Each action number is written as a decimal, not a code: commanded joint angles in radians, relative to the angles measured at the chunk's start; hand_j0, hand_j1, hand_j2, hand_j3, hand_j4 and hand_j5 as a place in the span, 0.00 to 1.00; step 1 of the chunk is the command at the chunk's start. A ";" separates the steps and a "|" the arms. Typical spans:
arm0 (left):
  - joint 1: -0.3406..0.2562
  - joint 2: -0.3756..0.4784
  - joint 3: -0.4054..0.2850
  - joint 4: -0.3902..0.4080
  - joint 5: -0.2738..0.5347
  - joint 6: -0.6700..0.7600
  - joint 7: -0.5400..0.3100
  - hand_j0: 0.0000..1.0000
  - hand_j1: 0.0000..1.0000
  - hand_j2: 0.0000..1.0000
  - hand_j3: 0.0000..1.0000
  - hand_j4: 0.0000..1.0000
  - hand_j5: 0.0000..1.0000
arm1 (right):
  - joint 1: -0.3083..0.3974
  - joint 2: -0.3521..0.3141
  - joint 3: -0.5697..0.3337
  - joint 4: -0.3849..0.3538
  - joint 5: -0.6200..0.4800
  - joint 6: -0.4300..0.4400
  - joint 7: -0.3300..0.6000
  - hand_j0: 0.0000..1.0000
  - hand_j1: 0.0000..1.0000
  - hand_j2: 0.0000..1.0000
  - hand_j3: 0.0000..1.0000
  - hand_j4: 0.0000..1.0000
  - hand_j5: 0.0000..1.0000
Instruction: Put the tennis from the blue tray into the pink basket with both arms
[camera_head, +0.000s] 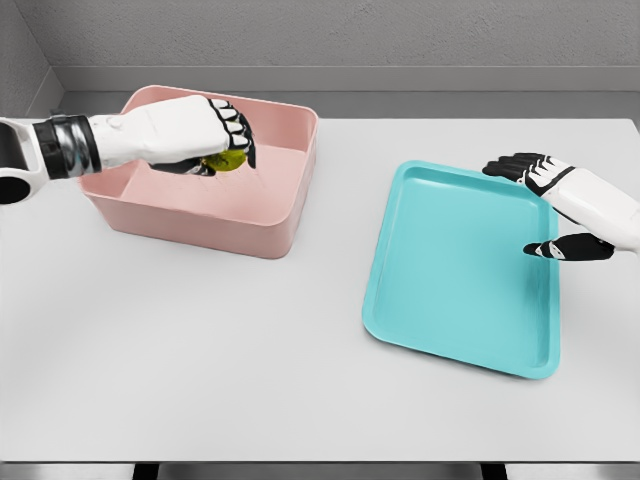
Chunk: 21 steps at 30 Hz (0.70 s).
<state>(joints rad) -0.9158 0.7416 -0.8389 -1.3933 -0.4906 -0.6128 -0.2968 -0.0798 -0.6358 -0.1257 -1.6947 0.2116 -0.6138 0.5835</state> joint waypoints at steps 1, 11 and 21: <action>0.000 -0.028 0.007 0.080 0.007 0.002 0.001 0.63 0.63 0.63 0.63 0.63 0.63 | 0.000 -0.001 0.000 0.000 -0.008 0.003 -0.001 1.00 1.00 1.00 1.00 1.00 1.00; -0.008 -0.047 0.011 0.109 0.037 0.002 0.010 1.00 1.00 1.00 1.00 1.00 1.00 | 0.000 -0.001 0.000 0.000 -0.008 0.003 -0.001 1.00 1.00 1.00 1.00 1.00 1.00; 0.064 0.203 0.012 0.116 0.241 0.002 0.010 1.00 1.00 1.00 1.00 1.00 1.00 | 0.000 -0.001 0.000 0.000 -0.008 0.003 -0.001 1.00 1.00 1.00 1.00 1.00 1.00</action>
<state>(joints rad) -0.8498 0.8983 -0.8283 -1.2781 -0.2961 -0.6125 -0.2875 -0.0798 -0.6358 -0.1257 -1.6945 0.2116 -0.6138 0.5834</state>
